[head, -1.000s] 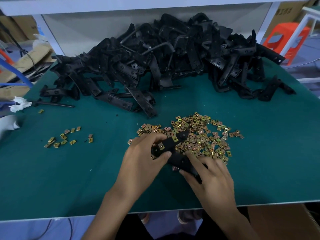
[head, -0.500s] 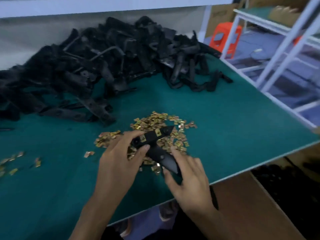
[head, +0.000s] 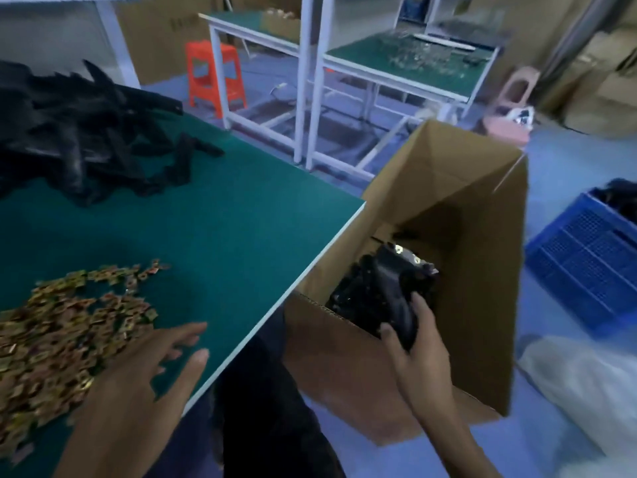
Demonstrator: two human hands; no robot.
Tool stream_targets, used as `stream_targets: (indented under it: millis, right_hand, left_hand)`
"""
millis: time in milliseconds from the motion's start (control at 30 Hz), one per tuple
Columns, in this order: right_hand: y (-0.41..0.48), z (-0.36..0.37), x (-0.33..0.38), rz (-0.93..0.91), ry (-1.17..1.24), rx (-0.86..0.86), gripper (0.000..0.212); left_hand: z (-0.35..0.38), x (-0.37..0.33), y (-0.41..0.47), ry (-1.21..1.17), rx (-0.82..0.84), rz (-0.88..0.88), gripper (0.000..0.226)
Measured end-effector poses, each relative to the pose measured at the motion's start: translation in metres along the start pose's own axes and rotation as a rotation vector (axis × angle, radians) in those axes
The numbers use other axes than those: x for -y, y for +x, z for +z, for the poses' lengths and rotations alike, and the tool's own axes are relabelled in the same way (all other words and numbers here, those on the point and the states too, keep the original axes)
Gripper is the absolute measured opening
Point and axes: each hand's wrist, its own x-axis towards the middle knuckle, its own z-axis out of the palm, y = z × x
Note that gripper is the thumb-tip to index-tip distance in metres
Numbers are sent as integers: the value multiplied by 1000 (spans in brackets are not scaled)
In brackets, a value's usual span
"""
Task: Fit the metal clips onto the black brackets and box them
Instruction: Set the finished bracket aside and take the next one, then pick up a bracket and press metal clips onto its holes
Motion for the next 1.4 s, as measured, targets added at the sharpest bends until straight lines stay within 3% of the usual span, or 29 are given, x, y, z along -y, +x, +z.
stream_targets:
  millis: [67, 133, 267, 367, 533, 733, 867, 933, 1000, 1167, 1267, 1400]
  right_hand:
    - [23, -5, -3, 52, -144, 23, 73]
    - [36, 2, 4, 19, -200, 41, 64]
    - [26, 54, 54, -295, -69, 149, 36]
    - [-8, 104, 112, -584, 112, 266, 27]
    - [-52, 156, 186, -735, 141, 607, 25]
    - [-63, 166, 192, -778, 70, 451, 19]
    - [-64, 174, 185, -824, 120, 321, 11]
    - [-65, 178, 184, -837, 170, 278, 22]
    - [-63, 181, 182, -840, 201, 240, 34]
    - [-65, 184, 183, -863, 147, 203, 35]
    - [-64, 180, 184, -855, 111, 252, 35]
    - [-67, 172, 191, -784, 114, 329, 39]
  left_hand:
    - [-3, 4, -3, 64, -21, -18, 30]
    - [-10, 8, -6, 145, -41, -46, 23]
    - [-37, 32, -16, 265, -172, -81, 21]
    - [-74, 59, -21, 313, -336, -270, 13]
    - [-134, 100, -29, 366, -609, -409, 17]
    - [-183, 143, -6, 434, -729, -586, 31]
    - [-204, 167, 24, 484, -733, -930, 53]
    - [-208, 176, 35, 419, -735, -989, 48]
    - [-209, 180, 43, 334, -793, -923, 39]
    - [-210, 161, 46, -57, -958, -556, 18]
    - [-209, 128, 37, 3, -920, -347, 5]
    - [-196, 82, 10, 221, -918, -54, 15]
